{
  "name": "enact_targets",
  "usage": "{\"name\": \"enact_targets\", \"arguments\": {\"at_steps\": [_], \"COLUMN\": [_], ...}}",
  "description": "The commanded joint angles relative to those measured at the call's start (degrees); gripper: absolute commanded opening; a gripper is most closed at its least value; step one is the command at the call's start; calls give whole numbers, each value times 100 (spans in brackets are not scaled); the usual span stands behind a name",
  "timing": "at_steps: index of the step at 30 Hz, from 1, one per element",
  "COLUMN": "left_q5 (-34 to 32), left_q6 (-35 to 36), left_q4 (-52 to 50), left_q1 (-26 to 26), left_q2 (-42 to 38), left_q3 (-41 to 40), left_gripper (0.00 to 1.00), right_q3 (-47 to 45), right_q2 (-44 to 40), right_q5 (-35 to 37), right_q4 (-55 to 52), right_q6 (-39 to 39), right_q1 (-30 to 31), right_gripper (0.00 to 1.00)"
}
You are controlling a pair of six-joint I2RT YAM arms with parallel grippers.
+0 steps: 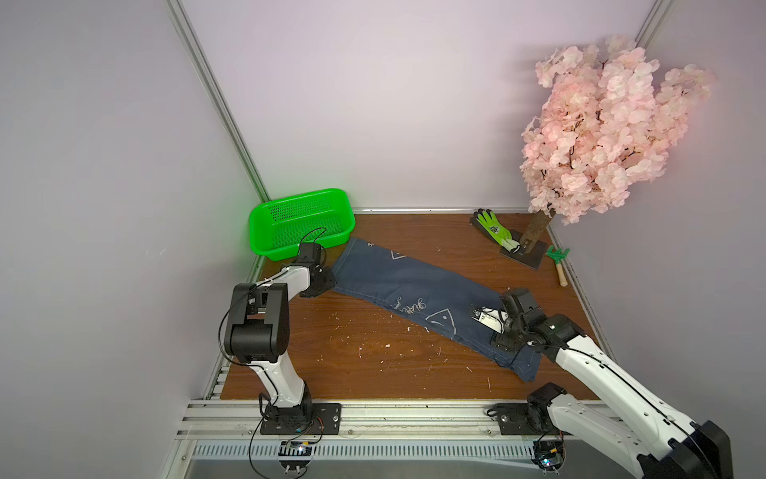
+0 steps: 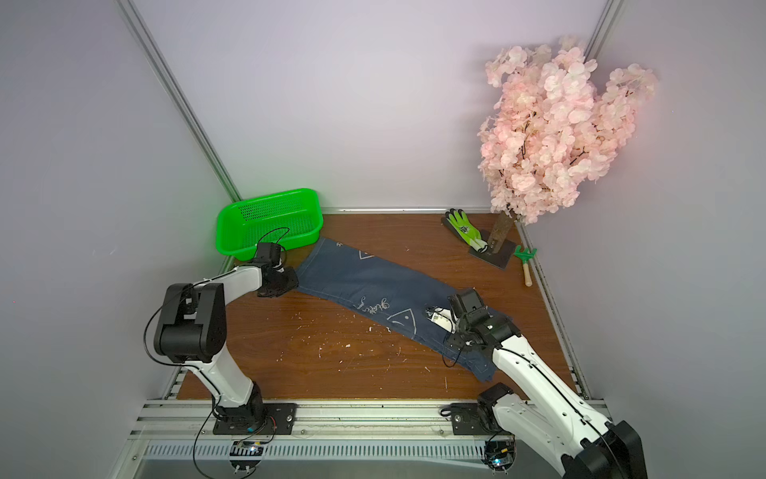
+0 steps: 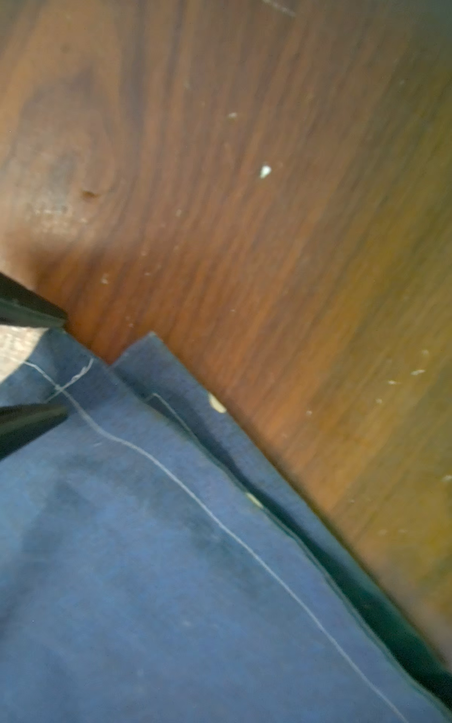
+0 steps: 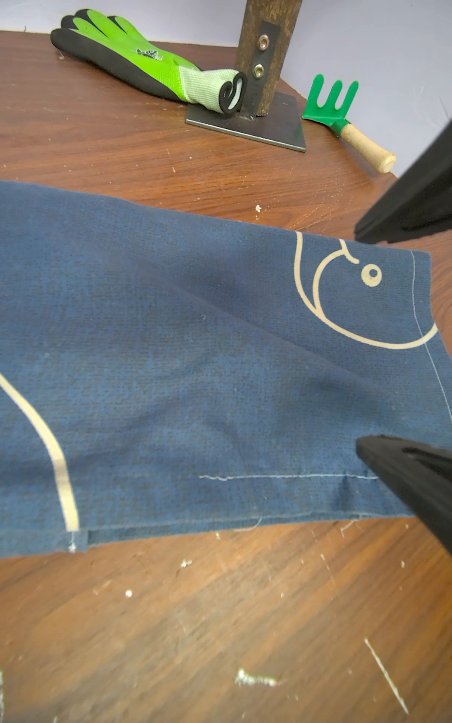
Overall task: Roll up the pillowcase
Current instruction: Adjust the pillowcase at the center of the board.
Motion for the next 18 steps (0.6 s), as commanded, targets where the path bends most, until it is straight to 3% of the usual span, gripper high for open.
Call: {"name": "enact_targets", "arguments": {"at_steps": [1, 13, 18], "left_q5": [-173, -127, -121], "left_q6": [225, 352, 407], "left_q4": [-330, -307, -363], "left_q1": [-77, -114, -136], "left_q2": [193, 121, 12], "left_q3": [60, 122, 272], "left_gripper": [29, 4, 0], "right_q3": [56, -41, -40], "right_q2": [-63, -173, -193], "right_q5": [121, 131, 131], "right_q4": [33, 92, 141], "right_q6": [-10, -12, 7], "right_q1": [26, 27, 26], "right_gripper": [84, 84, 84]}}
